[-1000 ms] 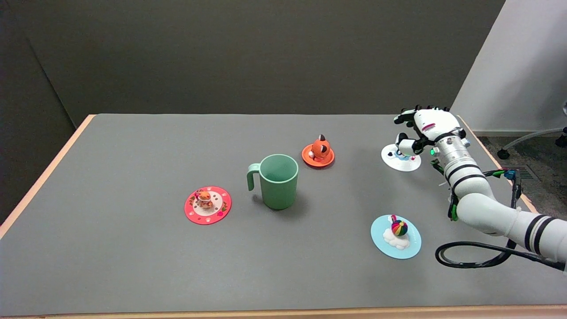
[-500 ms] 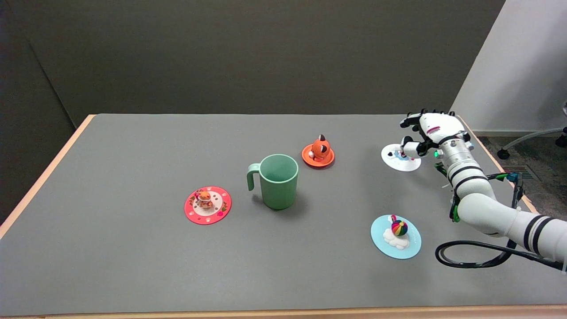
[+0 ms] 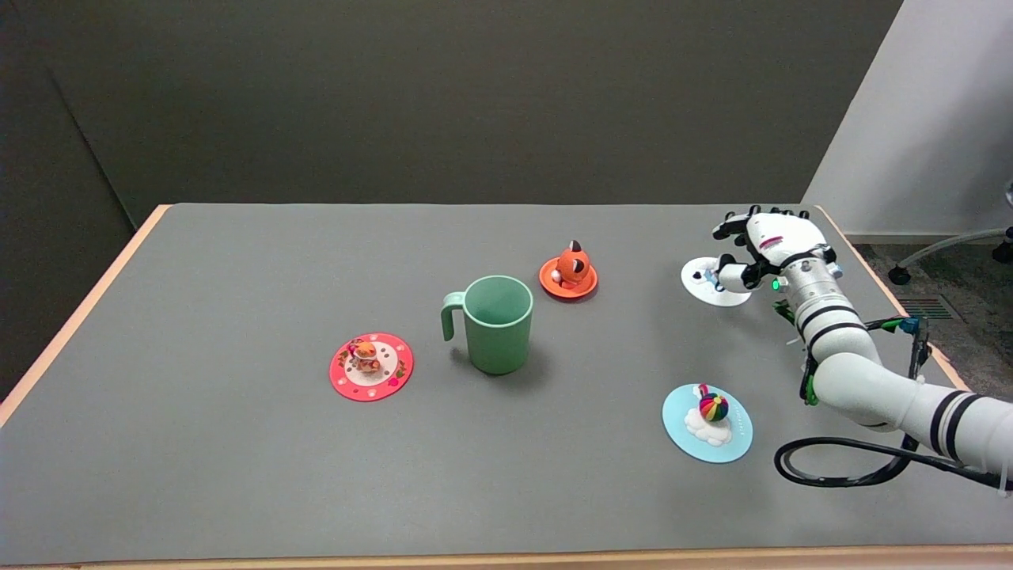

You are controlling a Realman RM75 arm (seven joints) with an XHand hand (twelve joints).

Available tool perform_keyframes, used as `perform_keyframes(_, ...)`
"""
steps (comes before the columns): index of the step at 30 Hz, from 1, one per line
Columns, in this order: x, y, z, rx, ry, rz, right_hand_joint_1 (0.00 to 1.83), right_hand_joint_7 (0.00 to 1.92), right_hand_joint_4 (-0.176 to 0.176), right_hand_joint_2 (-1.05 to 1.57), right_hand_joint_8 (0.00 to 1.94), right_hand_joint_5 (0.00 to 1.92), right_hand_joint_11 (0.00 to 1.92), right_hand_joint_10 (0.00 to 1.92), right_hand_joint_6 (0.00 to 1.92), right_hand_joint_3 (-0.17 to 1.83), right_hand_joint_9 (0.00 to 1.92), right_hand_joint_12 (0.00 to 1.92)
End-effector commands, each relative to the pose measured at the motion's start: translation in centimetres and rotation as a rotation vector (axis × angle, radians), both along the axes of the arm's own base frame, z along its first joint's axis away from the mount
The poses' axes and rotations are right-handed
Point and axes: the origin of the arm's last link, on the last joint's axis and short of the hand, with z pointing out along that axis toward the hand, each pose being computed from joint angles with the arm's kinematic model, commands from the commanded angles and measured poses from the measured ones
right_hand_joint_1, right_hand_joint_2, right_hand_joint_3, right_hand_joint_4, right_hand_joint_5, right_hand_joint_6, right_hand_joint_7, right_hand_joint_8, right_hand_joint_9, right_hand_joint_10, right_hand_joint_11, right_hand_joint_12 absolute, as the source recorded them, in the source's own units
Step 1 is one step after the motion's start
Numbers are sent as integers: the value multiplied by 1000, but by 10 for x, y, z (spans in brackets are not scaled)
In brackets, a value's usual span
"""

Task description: Pick up the white cup lid.

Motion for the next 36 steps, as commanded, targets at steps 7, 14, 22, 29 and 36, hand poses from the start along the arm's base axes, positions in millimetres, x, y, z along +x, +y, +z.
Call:
perform_keyframes(7, -17, 5, -6, 0, -12, -35, 902, 822, 145, 808, 175, 696, 404, 261, 180, 952, 865, 1083)
perform_keyframes(14, -21, 9, -7, 2, -16, -47, 883, 799, 143, 888, 217, 688, 385, 249, 203, 825, 872, 1150)
perform_keyframes(22, -24, 12, -6, -2, -16, -54, 882, 799, 144, 889, 217, 688, 384, 250, 203, 826, 873, 1154)
perform_keyframes(29, -25, 14, -6, -4, -10, -55, 887, 808, 142, 894, 218, 692, 387, 253, 204, 820, 876, 1155)
perform_keyframes(36, -24, 14, -5, -12, -6, -45, 926, 897, 176, 1124, 385, 774, 443, 424, 1298, 200, 870, 1072)
